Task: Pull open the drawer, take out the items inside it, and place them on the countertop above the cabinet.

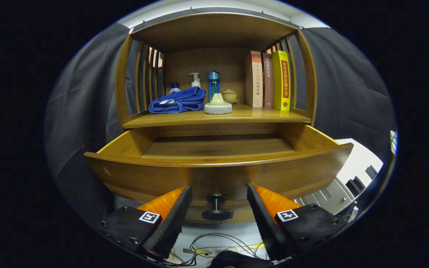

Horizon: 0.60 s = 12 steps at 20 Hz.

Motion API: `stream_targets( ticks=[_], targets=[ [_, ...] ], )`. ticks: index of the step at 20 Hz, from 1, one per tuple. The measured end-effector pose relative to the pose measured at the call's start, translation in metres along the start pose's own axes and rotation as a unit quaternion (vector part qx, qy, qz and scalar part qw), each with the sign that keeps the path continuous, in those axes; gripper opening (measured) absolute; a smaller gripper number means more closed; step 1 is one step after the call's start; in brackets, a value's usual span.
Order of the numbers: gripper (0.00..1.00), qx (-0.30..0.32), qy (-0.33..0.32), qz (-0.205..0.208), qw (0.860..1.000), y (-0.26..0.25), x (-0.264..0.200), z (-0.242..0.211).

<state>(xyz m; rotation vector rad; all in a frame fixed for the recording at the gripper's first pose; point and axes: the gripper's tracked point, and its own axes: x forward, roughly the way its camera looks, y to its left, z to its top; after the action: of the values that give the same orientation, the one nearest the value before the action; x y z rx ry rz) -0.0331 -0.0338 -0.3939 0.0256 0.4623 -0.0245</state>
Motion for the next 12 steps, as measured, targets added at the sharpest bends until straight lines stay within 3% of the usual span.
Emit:
stream_targets(
  ticks=[12],
  targets=[
    [0.98, 0.001, -0.003, -0.004, 1.0, 0.004, 0.083, 0.024]
  ],
)
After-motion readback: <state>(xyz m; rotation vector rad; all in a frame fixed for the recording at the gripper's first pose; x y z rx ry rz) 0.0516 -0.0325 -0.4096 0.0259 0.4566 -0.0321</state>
